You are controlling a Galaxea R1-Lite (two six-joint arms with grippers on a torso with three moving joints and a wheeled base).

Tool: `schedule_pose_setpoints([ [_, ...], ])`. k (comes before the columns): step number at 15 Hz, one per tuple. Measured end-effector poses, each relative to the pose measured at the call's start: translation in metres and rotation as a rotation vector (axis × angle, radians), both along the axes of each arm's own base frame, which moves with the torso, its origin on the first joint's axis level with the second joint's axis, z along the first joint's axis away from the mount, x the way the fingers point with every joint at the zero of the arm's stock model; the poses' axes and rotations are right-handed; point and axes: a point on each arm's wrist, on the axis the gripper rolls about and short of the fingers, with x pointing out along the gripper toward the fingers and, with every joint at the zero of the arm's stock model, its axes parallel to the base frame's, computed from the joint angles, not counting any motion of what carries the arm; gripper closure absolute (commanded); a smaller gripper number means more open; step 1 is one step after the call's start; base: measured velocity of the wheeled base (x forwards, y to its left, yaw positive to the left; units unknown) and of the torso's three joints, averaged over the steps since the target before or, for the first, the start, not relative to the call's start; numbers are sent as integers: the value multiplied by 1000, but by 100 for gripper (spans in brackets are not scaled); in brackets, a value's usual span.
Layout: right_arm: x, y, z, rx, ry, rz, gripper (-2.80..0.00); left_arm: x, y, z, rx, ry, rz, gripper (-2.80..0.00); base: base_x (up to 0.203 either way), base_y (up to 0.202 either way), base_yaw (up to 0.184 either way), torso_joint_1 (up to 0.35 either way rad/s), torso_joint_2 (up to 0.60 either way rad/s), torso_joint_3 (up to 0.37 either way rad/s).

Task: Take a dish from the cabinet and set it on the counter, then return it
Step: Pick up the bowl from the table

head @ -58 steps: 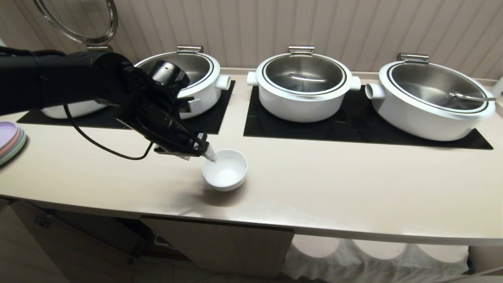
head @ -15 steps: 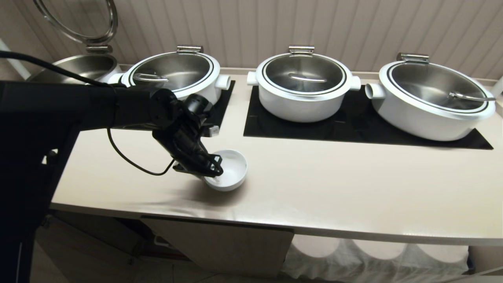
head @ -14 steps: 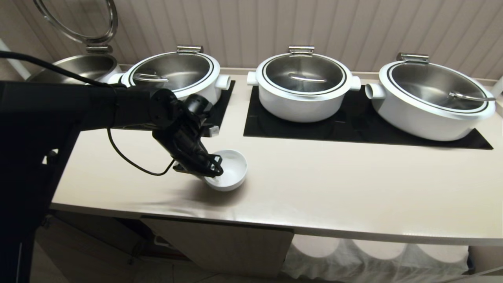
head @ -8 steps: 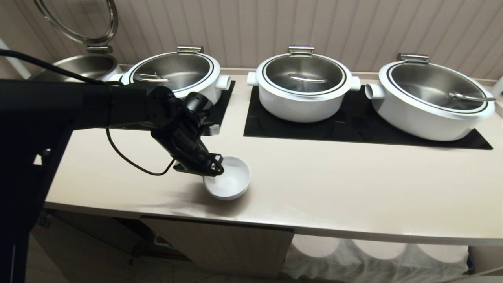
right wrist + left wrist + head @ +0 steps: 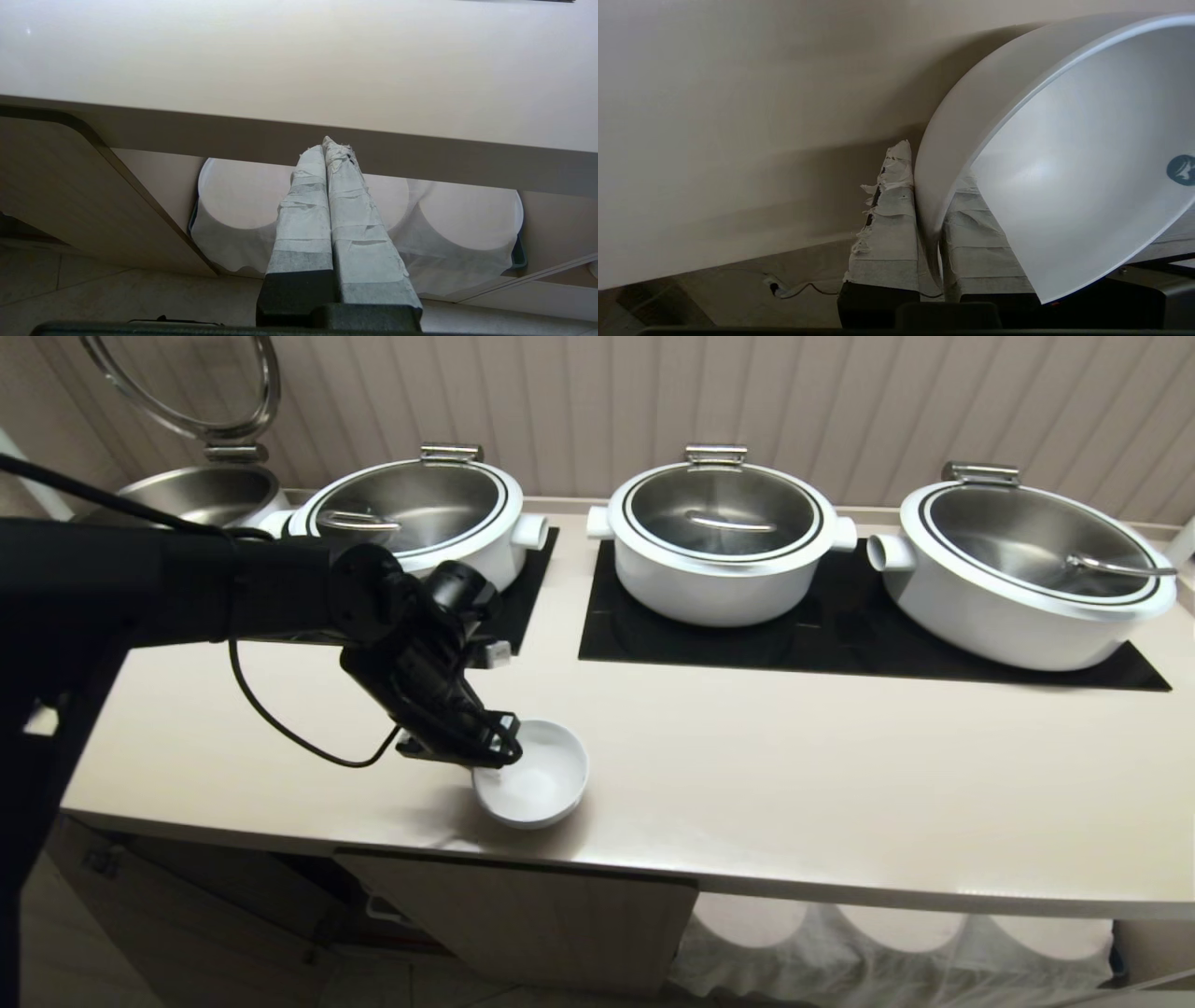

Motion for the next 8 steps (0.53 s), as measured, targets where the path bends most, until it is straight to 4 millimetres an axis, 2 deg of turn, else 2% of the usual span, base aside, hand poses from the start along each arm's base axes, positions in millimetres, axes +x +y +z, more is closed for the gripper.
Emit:
schedule_pose_setpoints([
  [8, 0, 0, 0, 0, 0, 0, 0, -24, 9, 8, -58, 52, 153, 0, 0, 0, 0, 0, 0, 0],
])
